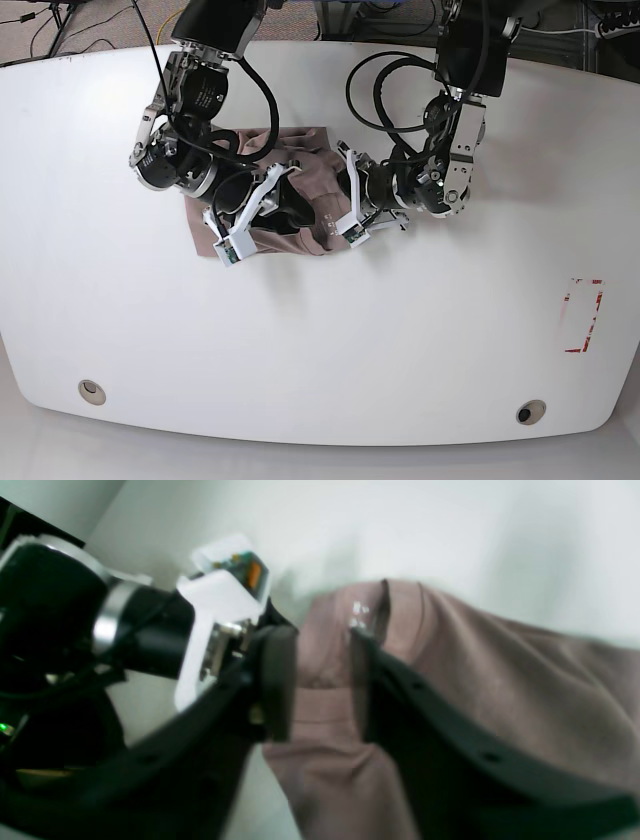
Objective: Layout the t-shirt on the table in an organized manner, then fold the t-shirt properly
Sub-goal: 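Press the folded bundle together with both grippers and release, then grasp the folded bundle edges with both grippers and tidy them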
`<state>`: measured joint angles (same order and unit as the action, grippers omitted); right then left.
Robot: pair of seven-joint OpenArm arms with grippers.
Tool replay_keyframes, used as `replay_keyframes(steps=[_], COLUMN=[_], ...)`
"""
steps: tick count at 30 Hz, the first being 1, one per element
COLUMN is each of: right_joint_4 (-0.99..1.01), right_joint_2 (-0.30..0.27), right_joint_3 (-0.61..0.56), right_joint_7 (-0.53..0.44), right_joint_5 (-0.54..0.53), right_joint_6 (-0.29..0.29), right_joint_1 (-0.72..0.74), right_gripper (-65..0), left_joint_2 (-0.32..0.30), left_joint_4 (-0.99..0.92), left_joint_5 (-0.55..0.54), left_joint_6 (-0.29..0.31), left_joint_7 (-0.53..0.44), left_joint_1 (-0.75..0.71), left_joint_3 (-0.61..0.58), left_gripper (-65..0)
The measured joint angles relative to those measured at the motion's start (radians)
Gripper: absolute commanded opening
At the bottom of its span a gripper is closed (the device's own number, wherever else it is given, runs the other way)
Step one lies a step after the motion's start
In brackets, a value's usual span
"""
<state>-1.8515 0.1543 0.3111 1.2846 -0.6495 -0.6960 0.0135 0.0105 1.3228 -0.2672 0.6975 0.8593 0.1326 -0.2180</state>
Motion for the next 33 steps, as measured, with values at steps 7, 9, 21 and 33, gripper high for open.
replay_keyframes(steps=[7, 9, 21, 33], right_joint_4=[-0.044, -0.062, -0.065, 0.025], right_joint_2=[0.001, 0.001, -0.118, -0.163], right_joint_3=[-0.003, -0.003, -0.002, -0.006], right_joint_7=[-0.001, -0.006, -0.001, -0.071], right_joint_5=[-0.013, -0.025, -0.016, -0.013], right_joint_6=[0.0, -0.001, 0.0, 0.0], right_joint_1=[-0.005, -0.012, -0.061, -0.181], right_gripper=[-28.5, -29.5, -33.1, -41.9], left_joint_2=[-0.008, -0.023, -0.098, -0.27], left_joint_4=[0.06, 0.119, 0.411, 0.515], left_joint_5=[0.011, 0.011, -0.014, 0.011], left_joint_6=[-0.002, -0.001, 0.008, -0.001], left_joint_7=[0.034, 0.059, 0.158, 0.175], left_joint_1=[-0.006, -0.008, -0.005, 0.011], left_joint_3=[0.003, 0.003, 0.052, 0.394], left_gripper=[-58.7, -58.7, -58.6, -58.6])
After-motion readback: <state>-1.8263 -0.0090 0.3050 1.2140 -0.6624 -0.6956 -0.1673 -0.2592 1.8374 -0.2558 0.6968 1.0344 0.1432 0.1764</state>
